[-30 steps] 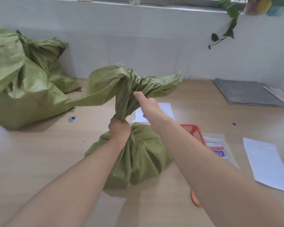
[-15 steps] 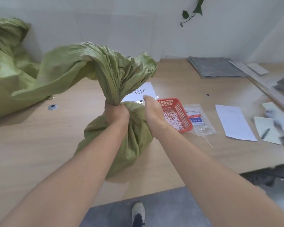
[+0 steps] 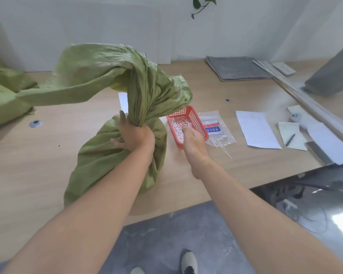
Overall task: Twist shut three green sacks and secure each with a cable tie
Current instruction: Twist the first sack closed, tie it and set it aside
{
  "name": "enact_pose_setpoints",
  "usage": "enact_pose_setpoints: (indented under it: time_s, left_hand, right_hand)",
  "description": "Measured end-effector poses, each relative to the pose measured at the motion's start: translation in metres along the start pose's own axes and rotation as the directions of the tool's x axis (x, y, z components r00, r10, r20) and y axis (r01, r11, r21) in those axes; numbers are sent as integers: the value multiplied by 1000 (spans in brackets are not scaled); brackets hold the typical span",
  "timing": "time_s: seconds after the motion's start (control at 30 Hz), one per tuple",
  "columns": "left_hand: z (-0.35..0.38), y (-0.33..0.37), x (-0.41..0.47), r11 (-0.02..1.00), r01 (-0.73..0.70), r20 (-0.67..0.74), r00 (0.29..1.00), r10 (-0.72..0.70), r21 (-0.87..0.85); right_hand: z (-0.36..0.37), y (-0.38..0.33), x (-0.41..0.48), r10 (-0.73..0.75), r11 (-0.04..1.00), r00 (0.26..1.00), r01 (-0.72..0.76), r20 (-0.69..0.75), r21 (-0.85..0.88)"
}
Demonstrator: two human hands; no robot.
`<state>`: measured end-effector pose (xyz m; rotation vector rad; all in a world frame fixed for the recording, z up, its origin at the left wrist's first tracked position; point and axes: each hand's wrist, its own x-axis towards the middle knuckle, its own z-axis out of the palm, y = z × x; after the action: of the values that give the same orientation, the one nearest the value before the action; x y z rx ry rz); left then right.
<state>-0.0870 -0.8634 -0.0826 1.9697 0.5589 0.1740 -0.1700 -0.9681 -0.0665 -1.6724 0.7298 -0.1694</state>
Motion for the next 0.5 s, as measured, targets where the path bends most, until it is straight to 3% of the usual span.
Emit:
enact_pose_setpoints:
  time_s: [0.5]
  left_hand:
    - [108,-9,-96,985,-16,-106,994,35,172]
  right_hand:
    - [-125,90,75,-86,987,974,111,211,-113]
